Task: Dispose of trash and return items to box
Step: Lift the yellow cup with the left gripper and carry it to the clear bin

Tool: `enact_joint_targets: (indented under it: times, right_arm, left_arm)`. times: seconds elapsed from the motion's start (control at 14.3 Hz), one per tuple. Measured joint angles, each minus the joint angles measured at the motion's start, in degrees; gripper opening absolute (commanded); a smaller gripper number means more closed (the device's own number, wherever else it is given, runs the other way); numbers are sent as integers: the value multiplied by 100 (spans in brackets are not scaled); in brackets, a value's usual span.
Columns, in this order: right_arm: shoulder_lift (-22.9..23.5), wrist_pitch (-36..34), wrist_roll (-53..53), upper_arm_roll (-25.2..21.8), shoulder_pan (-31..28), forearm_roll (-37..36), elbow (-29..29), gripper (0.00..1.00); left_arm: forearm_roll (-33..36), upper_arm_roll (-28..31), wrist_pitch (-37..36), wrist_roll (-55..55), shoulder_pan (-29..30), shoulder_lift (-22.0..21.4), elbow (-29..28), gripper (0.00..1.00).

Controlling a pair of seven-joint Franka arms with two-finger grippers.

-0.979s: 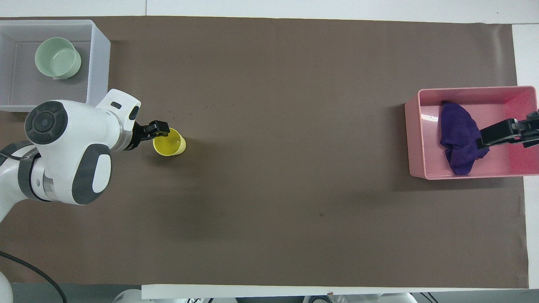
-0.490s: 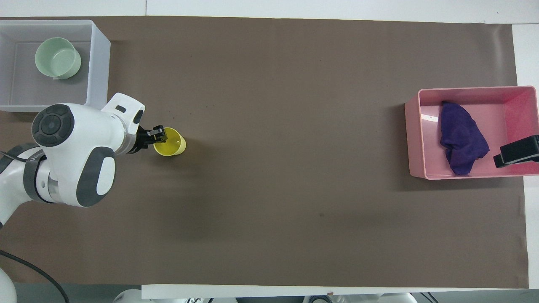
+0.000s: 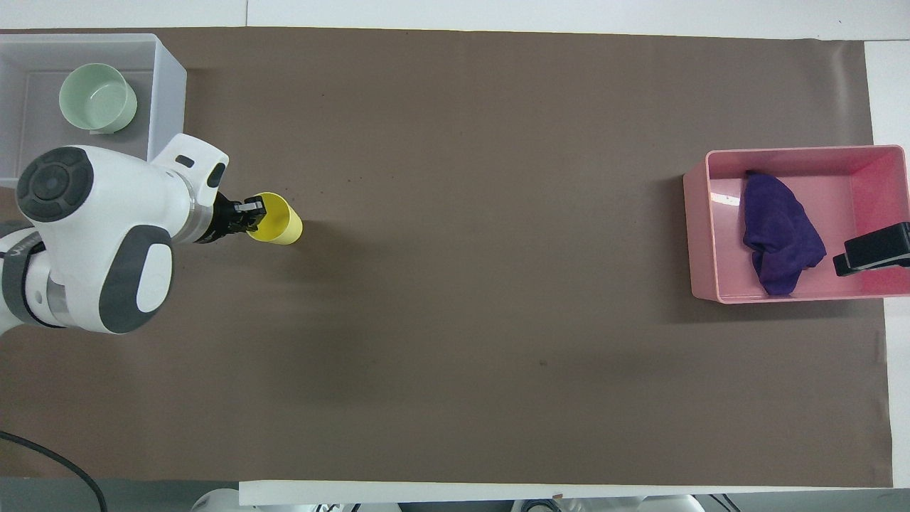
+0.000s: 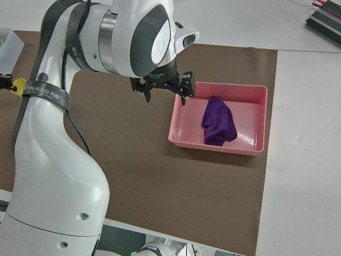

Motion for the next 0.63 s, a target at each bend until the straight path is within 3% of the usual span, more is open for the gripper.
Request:
enact_joint_targets:
  times: [0.35,0.63]
  right_arm:
    - [0,43,0,6,36,2,-30,100]
    - [0,47,0,-4,133,2,-32,100]
  left_arm:
    - [0,75,-592,23,1026,103,1329,0]
    - [286,102,-673,79,1915,933,2800,0]
